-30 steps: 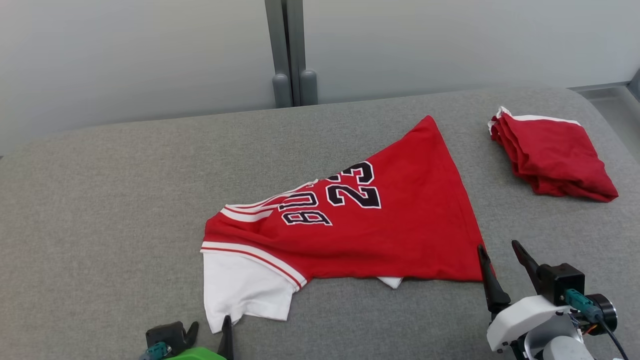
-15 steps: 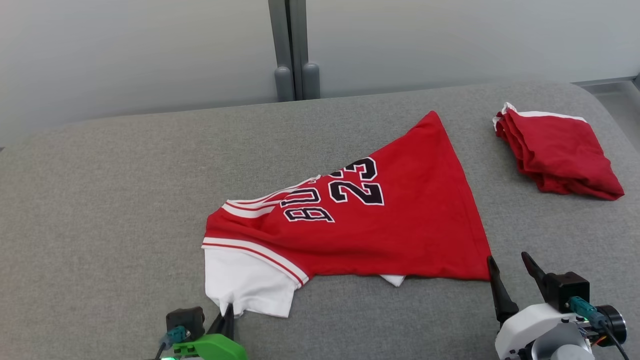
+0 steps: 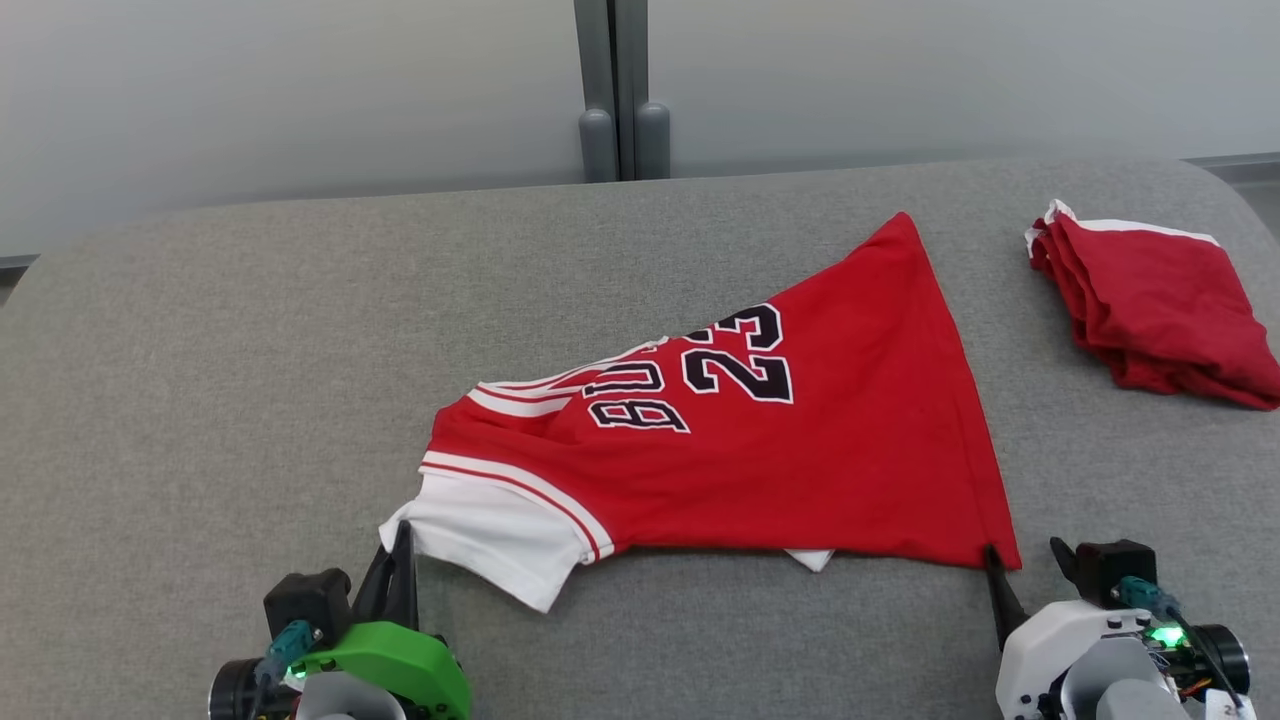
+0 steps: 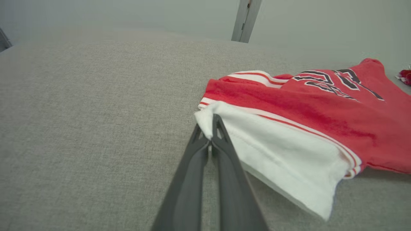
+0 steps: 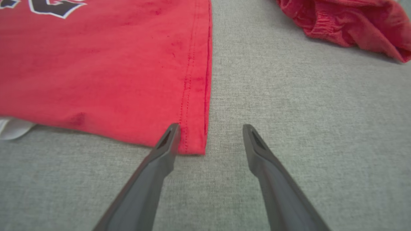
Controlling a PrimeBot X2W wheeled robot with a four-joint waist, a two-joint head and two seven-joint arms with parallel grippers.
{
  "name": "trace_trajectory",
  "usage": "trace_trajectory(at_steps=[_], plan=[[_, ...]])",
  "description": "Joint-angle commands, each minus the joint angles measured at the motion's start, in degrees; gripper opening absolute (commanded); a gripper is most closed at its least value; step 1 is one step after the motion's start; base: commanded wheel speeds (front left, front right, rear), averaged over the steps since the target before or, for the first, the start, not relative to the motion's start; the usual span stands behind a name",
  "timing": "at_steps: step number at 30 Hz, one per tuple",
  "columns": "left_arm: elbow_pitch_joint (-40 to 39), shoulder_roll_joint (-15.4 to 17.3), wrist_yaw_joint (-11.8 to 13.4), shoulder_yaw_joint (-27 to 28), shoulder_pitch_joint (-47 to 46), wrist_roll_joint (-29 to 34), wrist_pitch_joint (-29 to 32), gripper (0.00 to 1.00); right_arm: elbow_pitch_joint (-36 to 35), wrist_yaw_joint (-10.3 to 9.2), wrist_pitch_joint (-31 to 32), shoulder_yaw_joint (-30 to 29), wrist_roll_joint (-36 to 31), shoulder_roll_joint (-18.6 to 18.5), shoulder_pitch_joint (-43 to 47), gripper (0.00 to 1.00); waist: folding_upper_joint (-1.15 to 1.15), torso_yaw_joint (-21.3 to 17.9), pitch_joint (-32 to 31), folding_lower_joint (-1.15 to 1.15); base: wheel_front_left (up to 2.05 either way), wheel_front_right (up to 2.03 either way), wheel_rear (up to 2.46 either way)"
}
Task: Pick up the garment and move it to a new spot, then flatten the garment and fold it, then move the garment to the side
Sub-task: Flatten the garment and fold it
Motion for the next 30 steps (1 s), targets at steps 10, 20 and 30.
trace_trajectory(at_steps=[10, 20, 30], plan=[[-4.84, -0.17, -0.41, 0.72, 2.29, 1.77, -0.17, 0.00, 8.72, -0.03, 3.36, 5.33, 1.63, 0.18, -3.73, 0.47, 0.00, 1.29, 0.44, 0.00, 0.00, 0.00, 0.00], [-9.01, 0.21, -2.27, 0.44, 1.93, 4.24, -0.17, 0.00, 5.33, -0.04, 1.82, 9.19, 7.58, -0.23, -7.03, 0.00, 0.00, 0.48, -0.24, 0.00, 0.00, 0.00, 0.00], [-16.62, 3.32, -4.34, 1.28, -1.80, 4.09, 0.59, 0.00, -12.63, -0.06, 4.52, 9.79, 13.84, -0.22, -9.88, 0.00, 0.00, -0.98, -3.01, 0.00, 0.00, 0.00, 0.00]])
